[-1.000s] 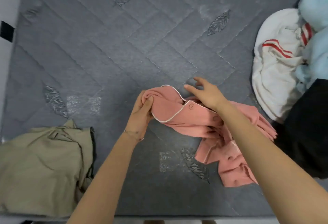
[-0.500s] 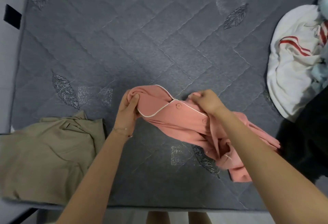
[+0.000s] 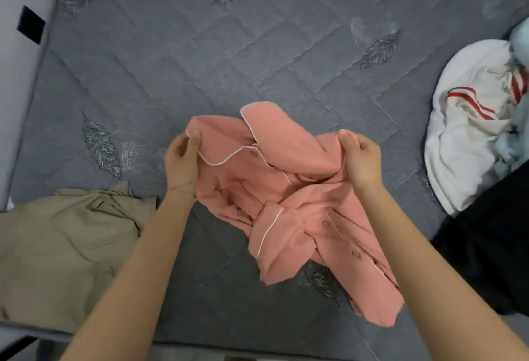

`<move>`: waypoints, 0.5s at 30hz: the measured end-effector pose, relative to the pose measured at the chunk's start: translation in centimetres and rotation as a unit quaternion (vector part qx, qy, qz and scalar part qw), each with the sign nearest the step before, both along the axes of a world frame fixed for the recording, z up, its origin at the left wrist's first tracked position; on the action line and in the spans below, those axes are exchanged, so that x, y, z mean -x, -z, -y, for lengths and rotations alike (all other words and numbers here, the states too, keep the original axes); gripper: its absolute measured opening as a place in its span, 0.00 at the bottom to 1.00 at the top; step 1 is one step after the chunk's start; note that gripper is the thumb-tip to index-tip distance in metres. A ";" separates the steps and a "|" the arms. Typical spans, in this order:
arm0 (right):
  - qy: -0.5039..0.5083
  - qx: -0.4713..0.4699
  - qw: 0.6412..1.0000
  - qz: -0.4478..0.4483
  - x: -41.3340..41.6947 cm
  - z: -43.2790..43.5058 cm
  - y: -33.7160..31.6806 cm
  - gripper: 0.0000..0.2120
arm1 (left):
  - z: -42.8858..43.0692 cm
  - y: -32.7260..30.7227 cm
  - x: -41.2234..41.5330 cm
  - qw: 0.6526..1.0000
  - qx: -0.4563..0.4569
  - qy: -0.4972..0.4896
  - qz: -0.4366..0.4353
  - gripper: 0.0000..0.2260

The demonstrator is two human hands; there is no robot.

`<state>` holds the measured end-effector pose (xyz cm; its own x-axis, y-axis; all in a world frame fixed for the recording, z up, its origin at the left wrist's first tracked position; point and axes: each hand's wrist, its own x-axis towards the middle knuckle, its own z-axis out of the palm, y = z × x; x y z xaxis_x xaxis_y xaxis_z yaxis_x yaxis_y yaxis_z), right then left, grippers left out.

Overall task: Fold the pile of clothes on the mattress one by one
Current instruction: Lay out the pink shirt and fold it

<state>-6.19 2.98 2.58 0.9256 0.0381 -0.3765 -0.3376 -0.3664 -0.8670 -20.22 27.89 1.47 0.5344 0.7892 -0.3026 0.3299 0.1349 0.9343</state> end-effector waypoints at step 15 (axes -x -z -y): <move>-0.391 0.323 0.858 -0.082 -3.3 -2.8 4.3 0.23 | 0.3 6.5 3.7 0.949 -0.083 0.146 -0.266 0.06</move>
